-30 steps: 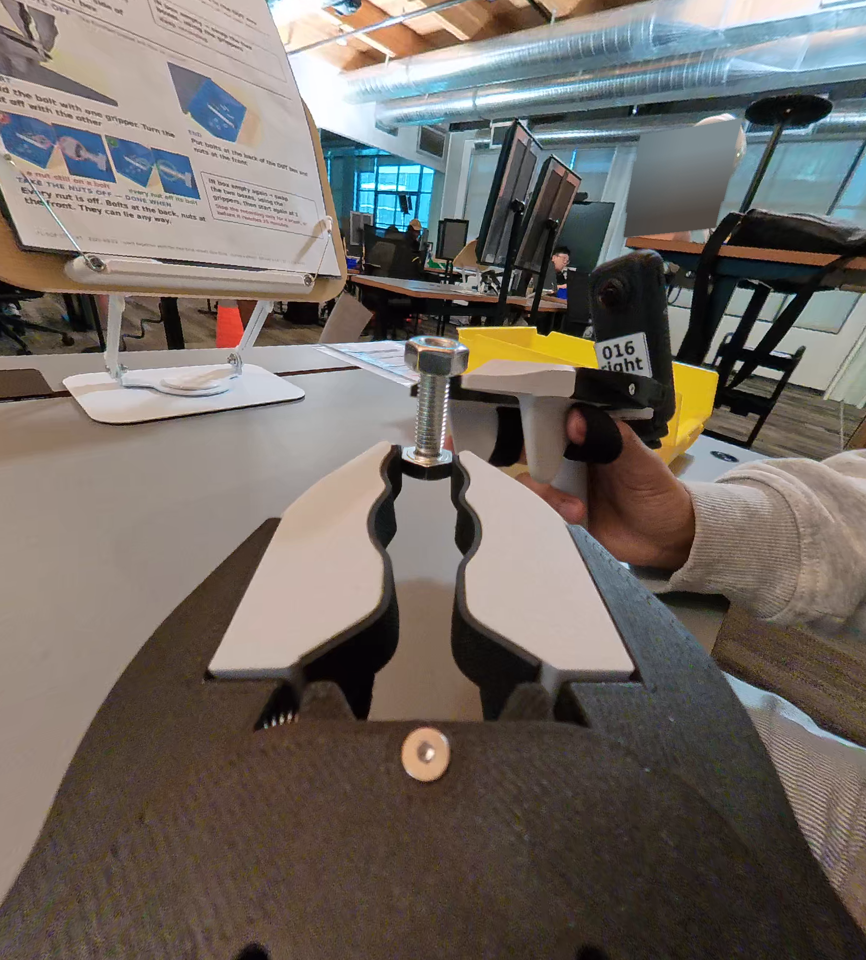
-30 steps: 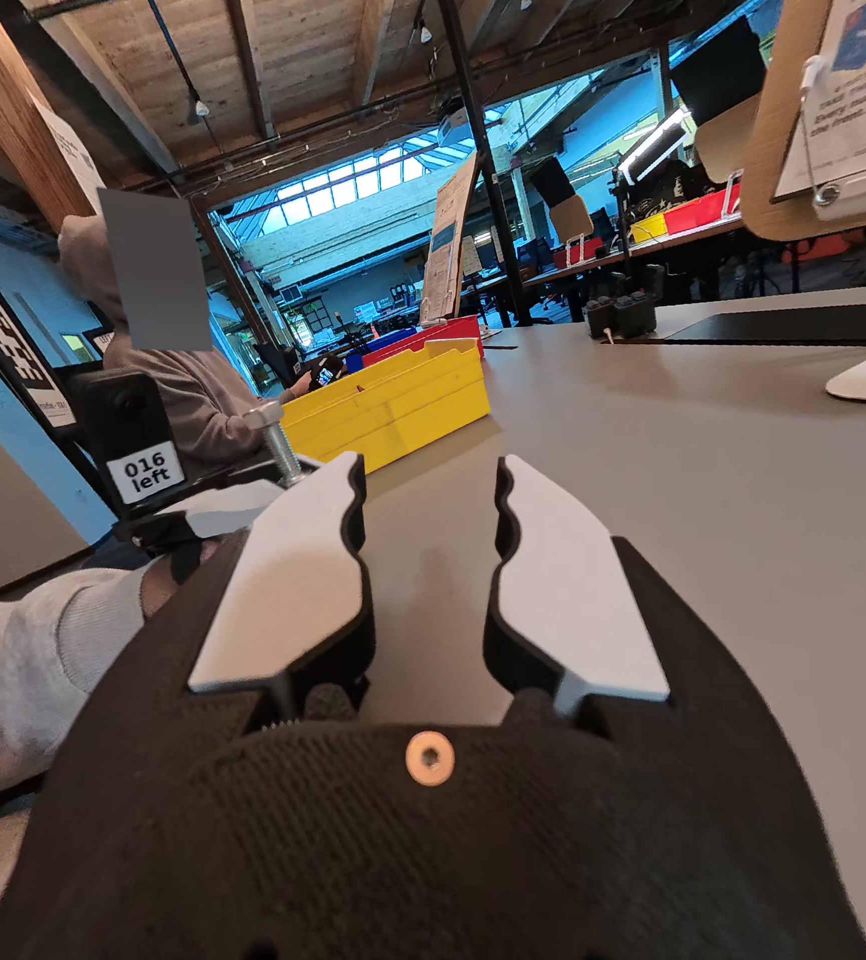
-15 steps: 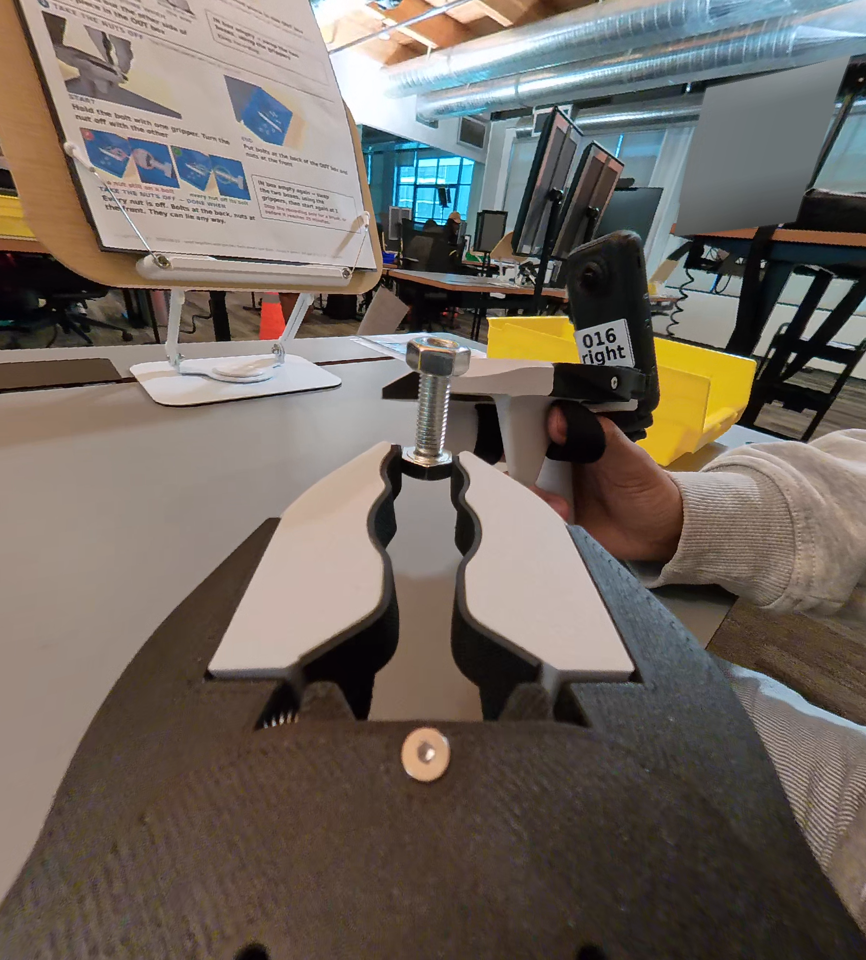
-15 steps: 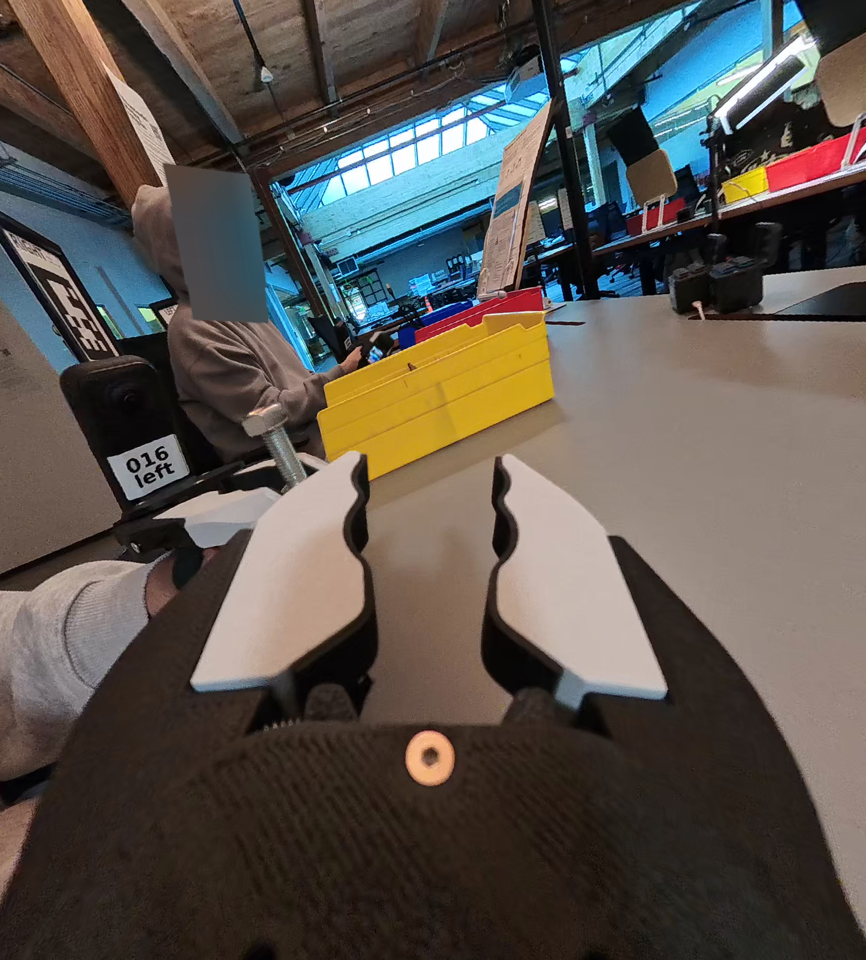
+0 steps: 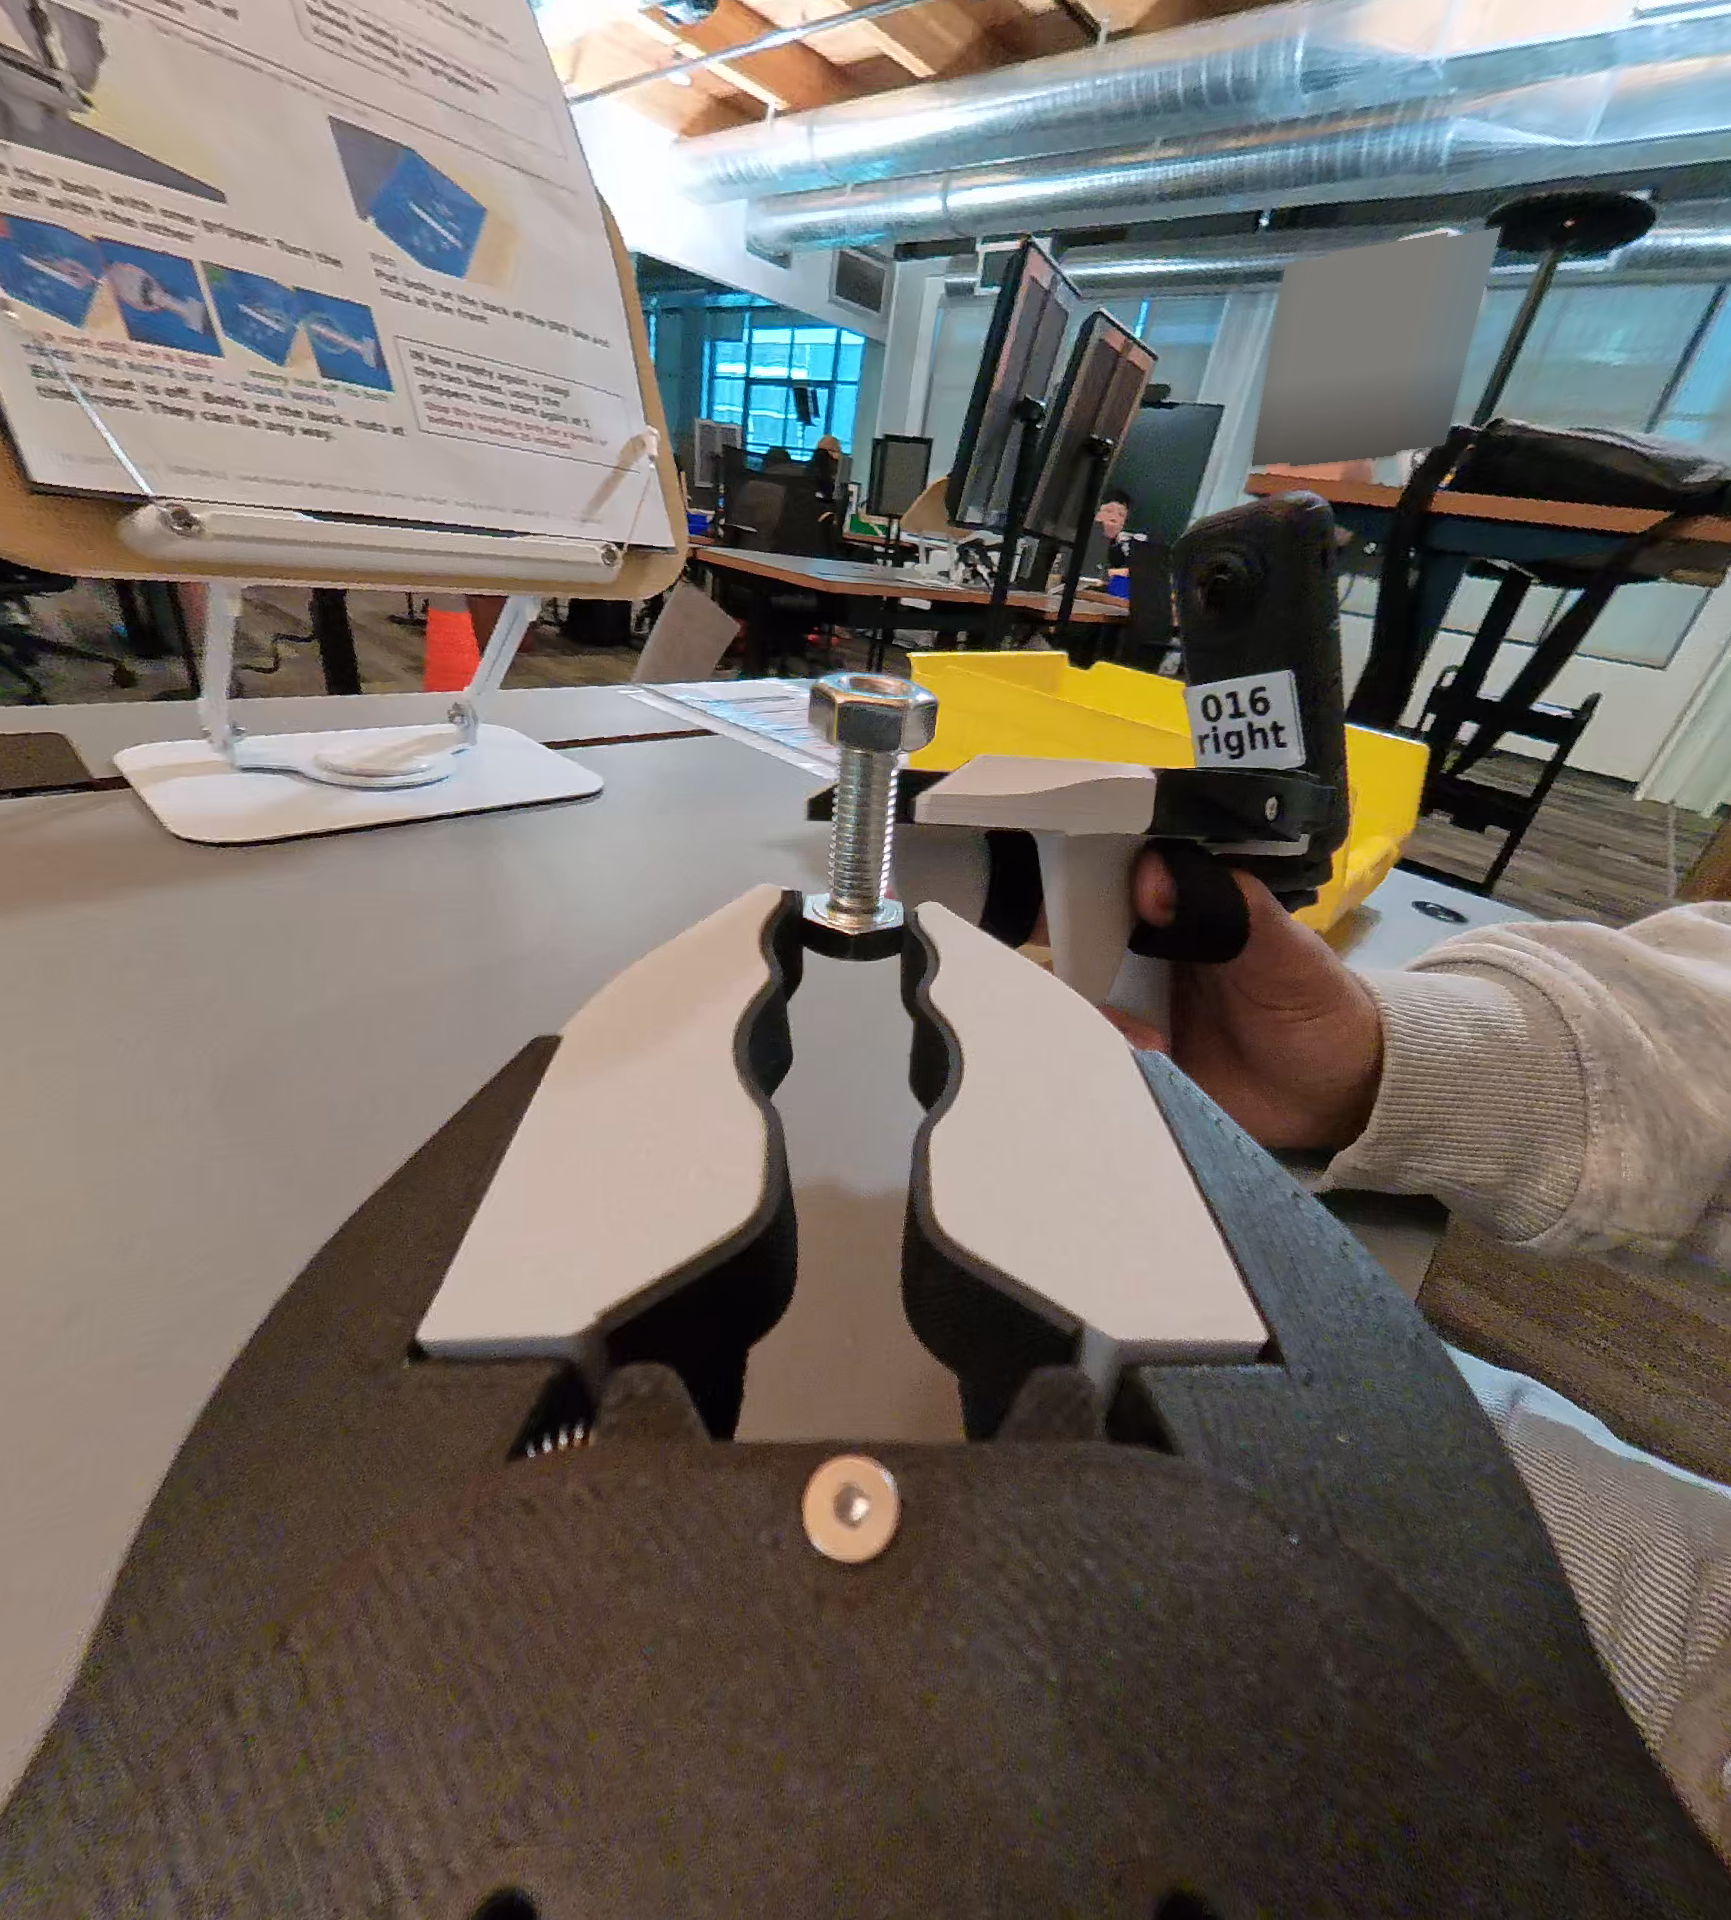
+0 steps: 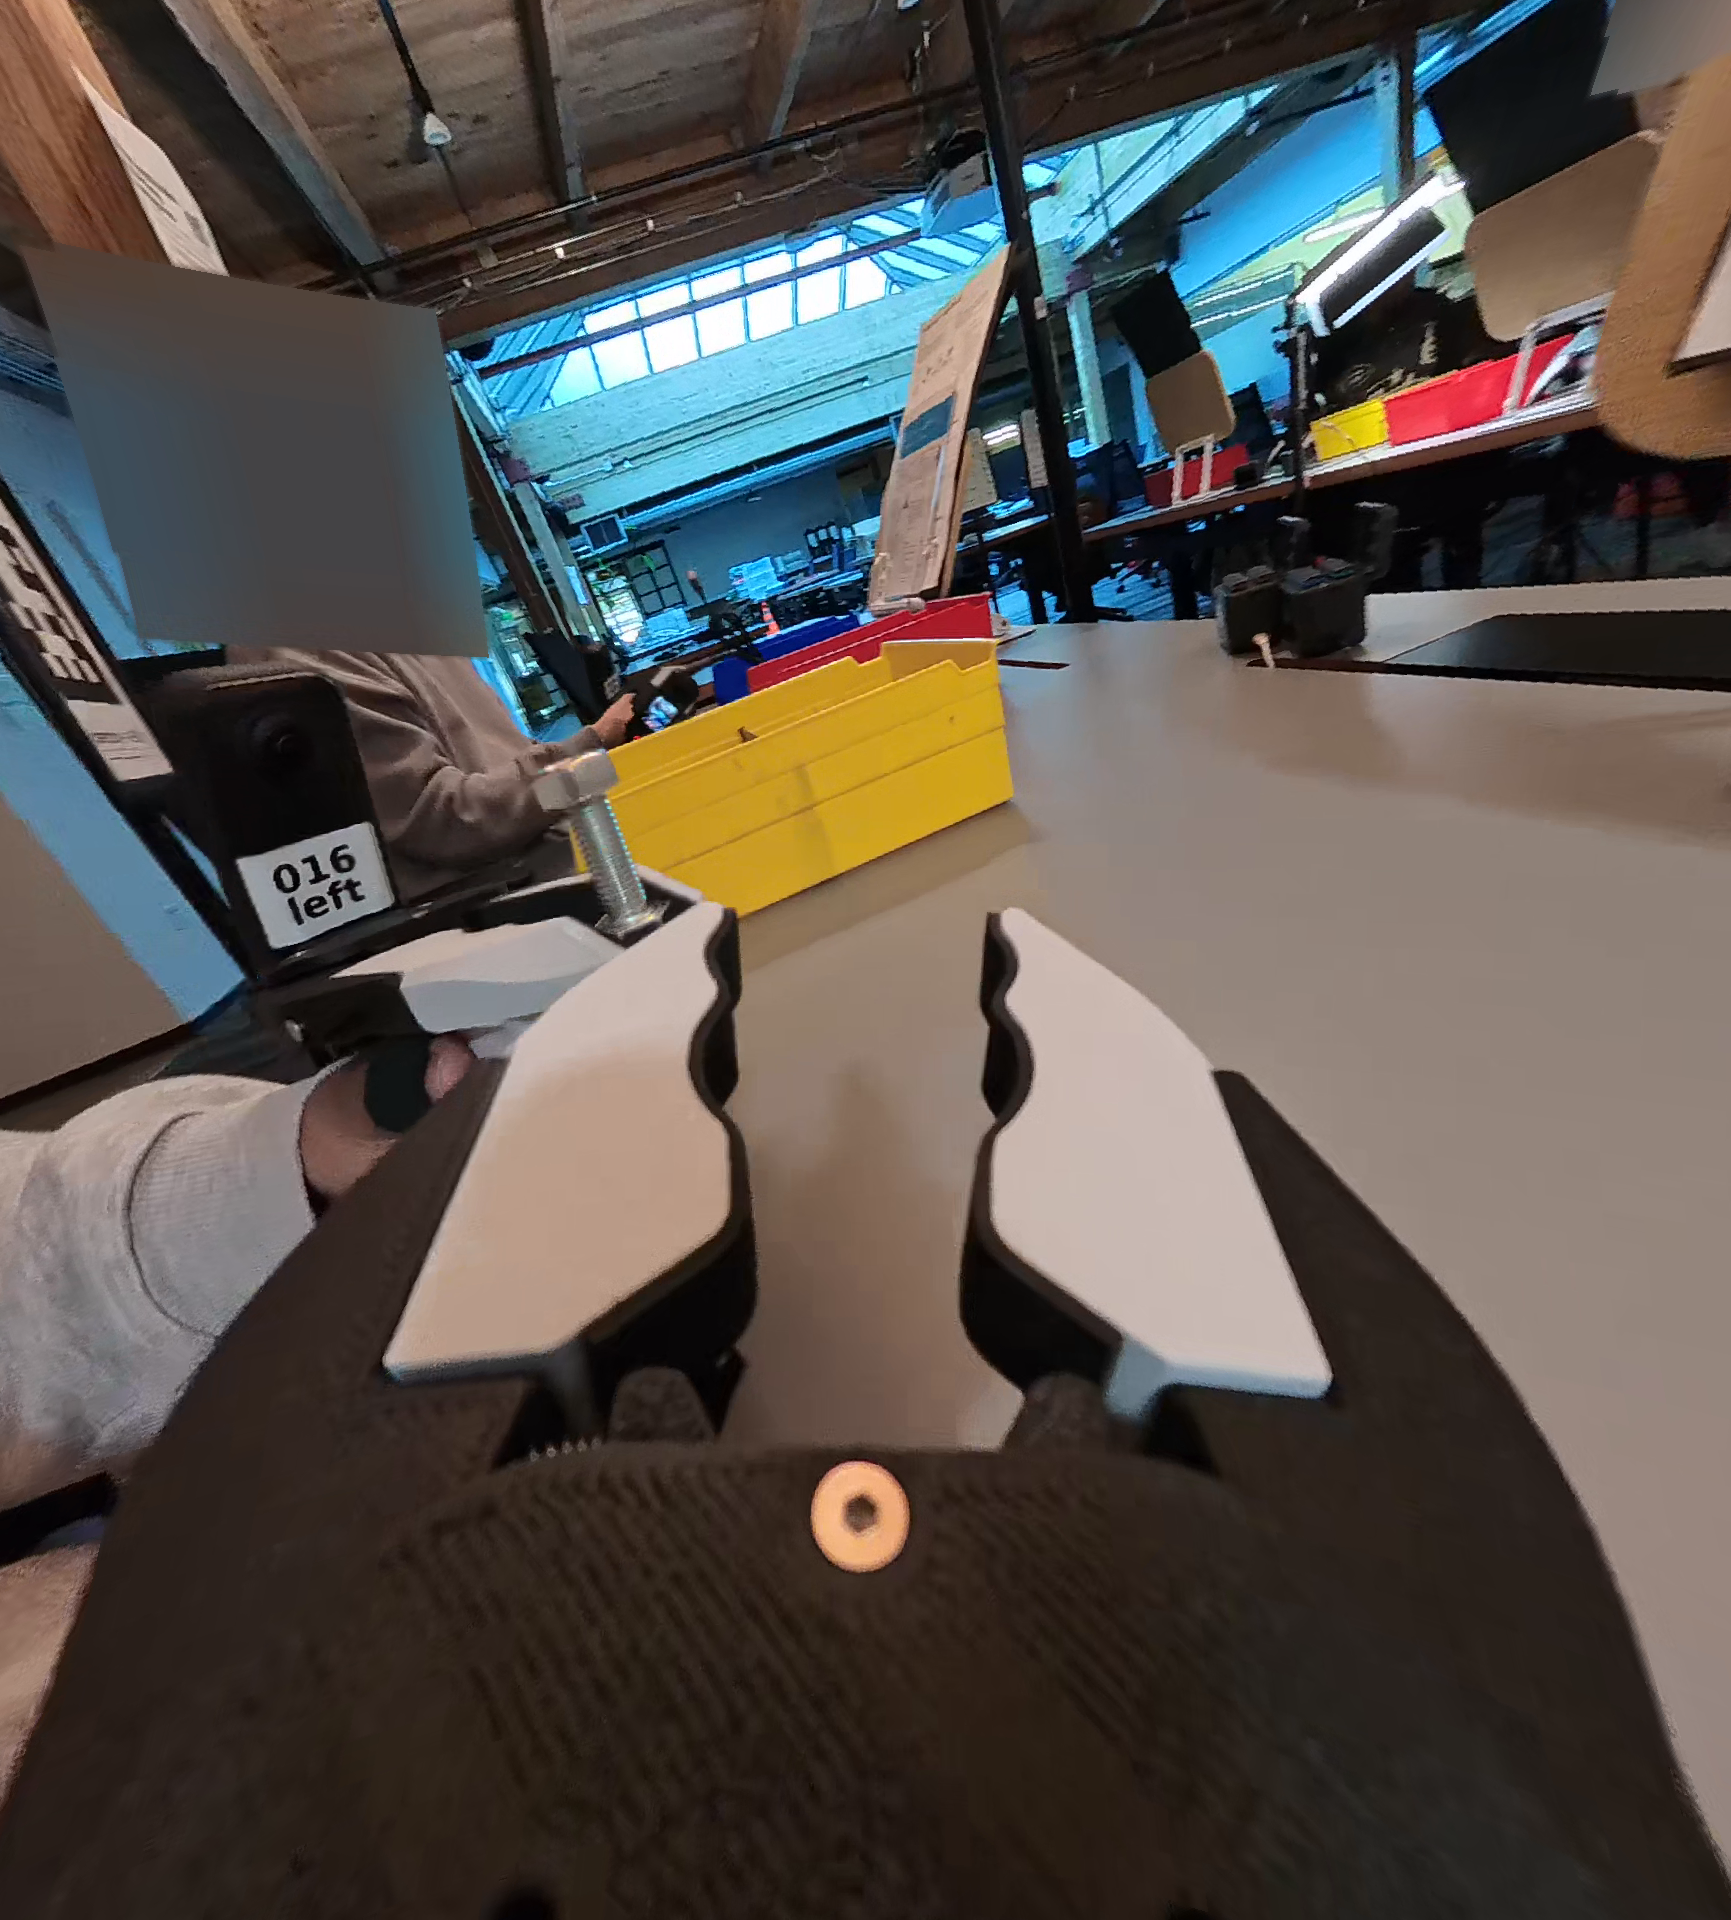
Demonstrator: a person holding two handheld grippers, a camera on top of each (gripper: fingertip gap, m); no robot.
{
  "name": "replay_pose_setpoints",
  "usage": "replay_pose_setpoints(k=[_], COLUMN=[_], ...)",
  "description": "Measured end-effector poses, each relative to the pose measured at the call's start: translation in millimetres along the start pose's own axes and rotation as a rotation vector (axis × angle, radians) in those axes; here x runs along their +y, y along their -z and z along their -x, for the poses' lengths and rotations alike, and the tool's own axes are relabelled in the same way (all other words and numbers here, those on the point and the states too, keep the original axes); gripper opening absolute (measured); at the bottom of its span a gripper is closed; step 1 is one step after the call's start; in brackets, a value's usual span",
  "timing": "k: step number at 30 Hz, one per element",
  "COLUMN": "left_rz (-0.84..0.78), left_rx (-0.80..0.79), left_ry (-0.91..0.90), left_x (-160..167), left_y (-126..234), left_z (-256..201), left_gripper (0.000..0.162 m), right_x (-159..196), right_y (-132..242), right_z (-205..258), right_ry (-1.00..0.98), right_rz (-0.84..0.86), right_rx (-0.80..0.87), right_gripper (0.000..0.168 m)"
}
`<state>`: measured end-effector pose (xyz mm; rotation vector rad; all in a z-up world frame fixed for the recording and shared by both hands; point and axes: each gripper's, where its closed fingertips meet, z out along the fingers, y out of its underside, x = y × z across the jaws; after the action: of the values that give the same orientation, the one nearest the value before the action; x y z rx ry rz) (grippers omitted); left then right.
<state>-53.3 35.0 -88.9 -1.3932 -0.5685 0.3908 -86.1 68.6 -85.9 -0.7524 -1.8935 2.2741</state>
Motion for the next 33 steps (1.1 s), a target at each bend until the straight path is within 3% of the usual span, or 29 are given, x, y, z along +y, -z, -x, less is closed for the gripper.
replay_pose_setpoints(k=[7, 14, 23, 33], left_rz=[-0.011, 0.002, 0.011, 0.010], left_rx=[0.070, 0.107, 0.102, 0.091], left_ry=[0.023, 0.032, 0.028, 0.028], left_x=[-2, 3, 5, 3], left_y=[-24, -34, -32, -25], left_z=[-8, -15, -15, -14], left_gripper=[0.018, 0.018, 0.018, 0.018], right_x=[-9, -3, -7, -3], right_y=[30, 33, 31, 24], right_z=[-7, 0, 4, 7], right_ry=[-0.020, 0.058, -0.067, -0.076], right_rz=[-0.061, -0.024, -0.071, -0.046], right_rx=[0.083, 0.085, 0.035, 0.004], right_gripper=[0.043, 0.042, 0.043, 0.038])
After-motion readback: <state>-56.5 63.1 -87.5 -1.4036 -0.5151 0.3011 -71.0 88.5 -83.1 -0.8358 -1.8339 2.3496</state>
